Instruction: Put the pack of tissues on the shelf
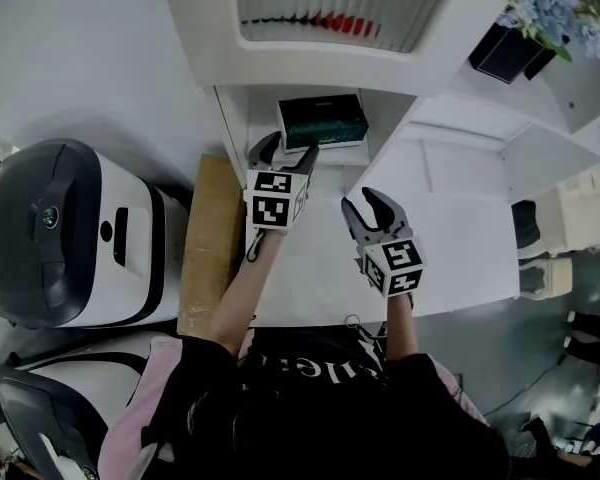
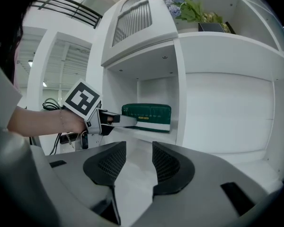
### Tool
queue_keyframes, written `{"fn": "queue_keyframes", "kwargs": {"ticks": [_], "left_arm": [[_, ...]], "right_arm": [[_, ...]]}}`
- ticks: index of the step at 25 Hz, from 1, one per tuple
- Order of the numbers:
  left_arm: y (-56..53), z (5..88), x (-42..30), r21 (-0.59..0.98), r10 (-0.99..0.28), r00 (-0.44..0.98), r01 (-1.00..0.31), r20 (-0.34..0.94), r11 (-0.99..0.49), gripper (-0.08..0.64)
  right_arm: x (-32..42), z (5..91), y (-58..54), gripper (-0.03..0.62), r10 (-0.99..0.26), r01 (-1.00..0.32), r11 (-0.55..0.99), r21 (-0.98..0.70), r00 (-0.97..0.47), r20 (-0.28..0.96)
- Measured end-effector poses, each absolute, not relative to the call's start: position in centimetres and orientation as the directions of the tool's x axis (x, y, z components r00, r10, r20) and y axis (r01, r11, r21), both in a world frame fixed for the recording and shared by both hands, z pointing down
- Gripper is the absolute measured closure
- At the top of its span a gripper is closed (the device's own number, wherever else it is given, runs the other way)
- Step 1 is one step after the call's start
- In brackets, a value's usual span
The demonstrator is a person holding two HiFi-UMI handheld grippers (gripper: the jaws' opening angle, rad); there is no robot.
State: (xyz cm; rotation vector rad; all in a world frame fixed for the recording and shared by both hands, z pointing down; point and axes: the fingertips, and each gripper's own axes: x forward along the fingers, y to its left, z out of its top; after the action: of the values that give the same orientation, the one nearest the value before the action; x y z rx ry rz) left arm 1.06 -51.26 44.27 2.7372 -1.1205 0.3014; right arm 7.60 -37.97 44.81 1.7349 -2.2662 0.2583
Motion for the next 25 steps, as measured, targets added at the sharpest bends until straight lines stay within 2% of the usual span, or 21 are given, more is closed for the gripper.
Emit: {"fn": "queue_keyframes", "kwargs": {"ticks": [11, 14, 19, 25], "left_arm": [[-47.0, 42.5, -0.6, 0.049, -0.632, 0.757, -0.647, 0.166, -0.761, 0.256], [-44.8, 43.0, -1.3, 0.091, -0.609, 0.777, -0.625, 0.156, -0.775, 0.256], [-41.1, 45.1, -2.6, 0.165, -0.586, 0.790, -0.611, 0.179, -0.774, 0.256], [-36.3, 46.4, -3.3, 0.178, -0.570, 0.798, -0.600, 0.195, -0.780, 0.256]], "right_arm": [[6.7, 44.3, -36.7, 0.405, -0.910, -0.953, 0.302, 0.013, -0.284, 0.301], [6.3, 44.6, -36.1, 0.405, -0.904, -0.947, 0.321, 0.003, -0.305, 0.300], [5.8, 45.2, -34.7, 0.405, -0.888, -0.935, 0.355, -0.013, -0.342, 0.307], [5.6, 46.0, -32.0, 0.405, -0.864, -0.916, 0.400, -0.038, -0.391, 0.317]]}}
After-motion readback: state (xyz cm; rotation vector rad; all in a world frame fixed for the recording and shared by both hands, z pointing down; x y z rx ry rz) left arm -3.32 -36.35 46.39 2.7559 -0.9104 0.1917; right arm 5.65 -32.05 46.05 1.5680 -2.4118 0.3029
